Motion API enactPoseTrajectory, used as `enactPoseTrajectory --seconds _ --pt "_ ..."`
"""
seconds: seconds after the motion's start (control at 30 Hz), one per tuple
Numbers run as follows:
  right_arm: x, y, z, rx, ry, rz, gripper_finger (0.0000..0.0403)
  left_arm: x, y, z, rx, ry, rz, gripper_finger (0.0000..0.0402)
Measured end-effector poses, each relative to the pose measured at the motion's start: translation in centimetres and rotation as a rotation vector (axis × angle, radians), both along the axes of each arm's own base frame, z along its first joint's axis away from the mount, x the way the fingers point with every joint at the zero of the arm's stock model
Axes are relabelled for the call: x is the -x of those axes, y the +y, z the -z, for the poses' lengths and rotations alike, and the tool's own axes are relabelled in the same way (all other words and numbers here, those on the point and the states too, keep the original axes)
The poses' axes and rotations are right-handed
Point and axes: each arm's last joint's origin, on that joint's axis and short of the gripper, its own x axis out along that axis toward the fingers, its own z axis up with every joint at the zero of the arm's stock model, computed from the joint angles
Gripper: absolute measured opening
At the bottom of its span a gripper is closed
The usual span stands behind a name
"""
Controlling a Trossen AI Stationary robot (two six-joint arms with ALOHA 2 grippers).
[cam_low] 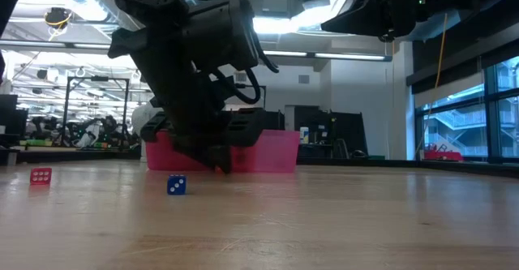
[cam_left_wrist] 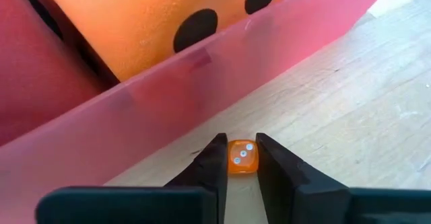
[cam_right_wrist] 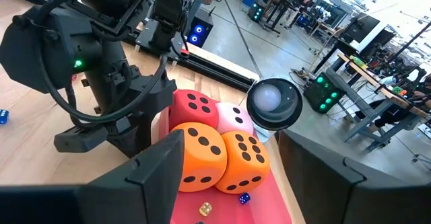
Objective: Pick & Place Dice
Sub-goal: Put the small orange dice into the red bin
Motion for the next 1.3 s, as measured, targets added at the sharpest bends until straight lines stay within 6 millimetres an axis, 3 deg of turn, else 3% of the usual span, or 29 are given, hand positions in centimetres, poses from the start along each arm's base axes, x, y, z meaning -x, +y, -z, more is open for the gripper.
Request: enactPoseTrajectory --seconds 0.57,1.07,1.3 --pt "0.0 0.0 0.0 0.000 0.000 0.000 0.0242 -3.1 -0.1 -2.0 -0.161 -0.129 0.284 0.0055" --pt "0.0 0.0 0.0 0.000 0.003 0.000 0.0242 -3.3 5.4 -7.0 -0.282 -0.156 0.363 0.0055" --pt "0.0 0.0 0.0 0.001 0.003 0.001 0.0242 -3.0 8.6 -7.5 -0.278 -0.144 0.334 0.0055"
